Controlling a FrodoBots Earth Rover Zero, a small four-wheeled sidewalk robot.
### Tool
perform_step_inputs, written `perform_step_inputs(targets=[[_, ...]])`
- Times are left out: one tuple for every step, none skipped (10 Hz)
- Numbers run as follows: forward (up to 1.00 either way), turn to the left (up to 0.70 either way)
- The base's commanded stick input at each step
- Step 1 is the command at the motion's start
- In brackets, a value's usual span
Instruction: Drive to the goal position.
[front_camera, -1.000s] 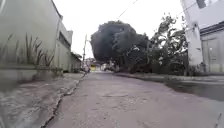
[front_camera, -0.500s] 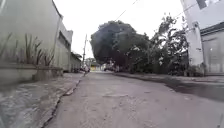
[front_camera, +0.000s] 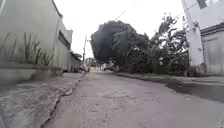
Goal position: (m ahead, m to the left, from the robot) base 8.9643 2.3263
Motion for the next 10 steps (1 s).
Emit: perform_step_inputs(targets=[[0.11, 0.00], [0.11, 0.00], [0.11, 0.00], [0.11, 0.00], [0.11, 0.00], [0.11, 0.00], [0.11, 0.00], [0.11, 0.00], [0.11, 0.00], [0.11, 0.00]])
